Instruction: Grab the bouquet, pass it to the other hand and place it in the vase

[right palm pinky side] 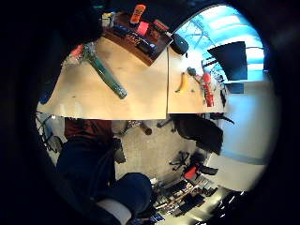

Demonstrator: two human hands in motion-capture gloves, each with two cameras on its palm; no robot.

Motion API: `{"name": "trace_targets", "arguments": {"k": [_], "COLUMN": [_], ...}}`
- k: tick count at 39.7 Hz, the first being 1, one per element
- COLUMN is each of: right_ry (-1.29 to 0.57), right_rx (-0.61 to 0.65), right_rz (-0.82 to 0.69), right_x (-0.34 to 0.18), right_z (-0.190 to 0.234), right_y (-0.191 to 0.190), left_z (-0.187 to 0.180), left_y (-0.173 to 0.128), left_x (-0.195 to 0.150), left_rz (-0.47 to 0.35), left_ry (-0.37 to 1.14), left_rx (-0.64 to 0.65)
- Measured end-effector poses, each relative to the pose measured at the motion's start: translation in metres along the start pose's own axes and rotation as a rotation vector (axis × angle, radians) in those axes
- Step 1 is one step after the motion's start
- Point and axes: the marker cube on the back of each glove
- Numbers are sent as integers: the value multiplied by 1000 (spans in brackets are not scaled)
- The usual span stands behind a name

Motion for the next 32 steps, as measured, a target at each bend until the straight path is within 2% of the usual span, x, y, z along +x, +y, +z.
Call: {"name": "trace_targets", "arguments": {"k": [8,19,27,32], "right_ry": [-3,-13,-62,-97], "right_rx": [3,-34,-40,-96], "right_rz": [-1,17,101,207], "right_x": [4,-2,9,21], "right_z": [0,-2,-10,-8], "right_y": [-3,-17,-42,-57], "left_z": [19,27,23,25], "left_y": [-6,-5,5,11], "left_x": [-9,-27,-23,-18], "left_rz": [-26,-56,-14,13], "left_ry": [44,68,86,76], "left_rx": [-33,-24,9,13]}}
